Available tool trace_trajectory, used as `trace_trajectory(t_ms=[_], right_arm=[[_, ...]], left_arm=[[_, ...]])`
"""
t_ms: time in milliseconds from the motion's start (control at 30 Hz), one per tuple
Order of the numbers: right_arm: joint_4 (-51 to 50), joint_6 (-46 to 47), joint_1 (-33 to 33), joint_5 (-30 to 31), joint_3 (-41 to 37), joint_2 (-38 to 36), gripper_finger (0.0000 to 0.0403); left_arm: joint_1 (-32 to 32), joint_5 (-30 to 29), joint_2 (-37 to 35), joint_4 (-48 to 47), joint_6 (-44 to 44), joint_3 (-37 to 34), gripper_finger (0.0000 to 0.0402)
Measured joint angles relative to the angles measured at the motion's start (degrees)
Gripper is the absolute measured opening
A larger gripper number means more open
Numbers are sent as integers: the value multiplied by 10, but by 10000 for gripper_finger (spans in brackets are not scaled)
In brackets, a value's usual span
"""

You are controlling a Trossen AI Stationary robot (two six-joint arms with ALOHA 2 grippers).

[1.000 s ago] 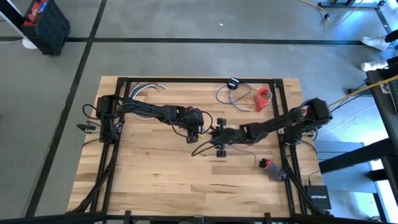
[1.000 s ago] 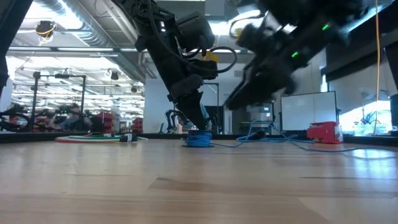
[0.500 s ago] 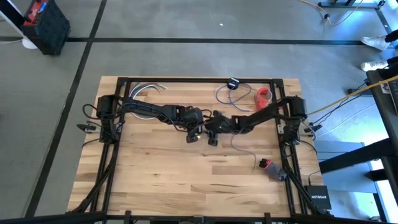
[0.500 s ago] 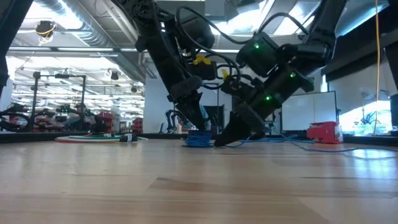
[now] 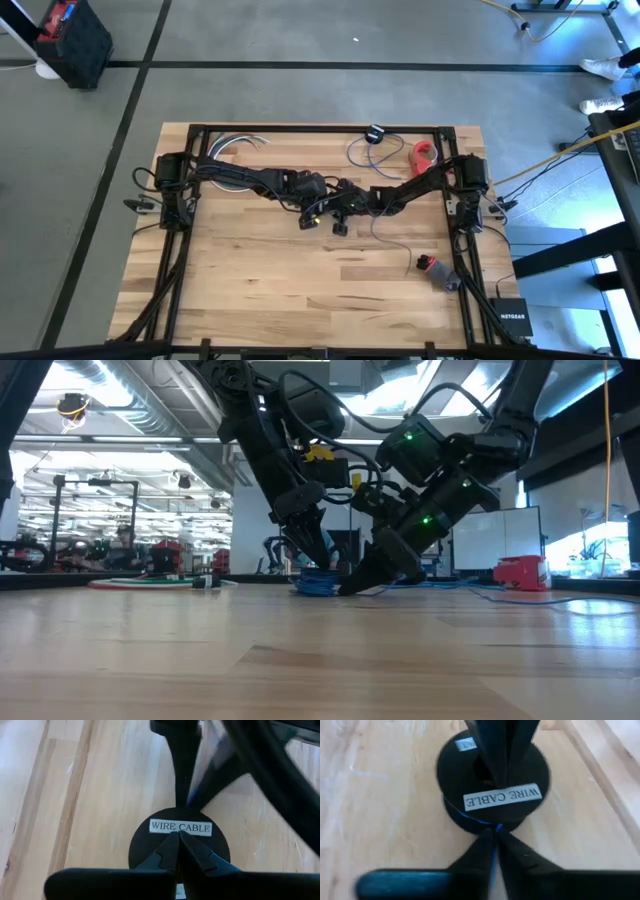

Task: Coil cords
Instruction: Uncoil the blue wire from the spool

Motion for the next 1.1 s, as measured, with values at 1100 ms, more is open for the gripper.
trace_trajectory(t_ms=[1100], right_arm=[[-509,78,151,169,-6,-209,2]], left_arm=[[0,0,0,-37,-15,0,4]])
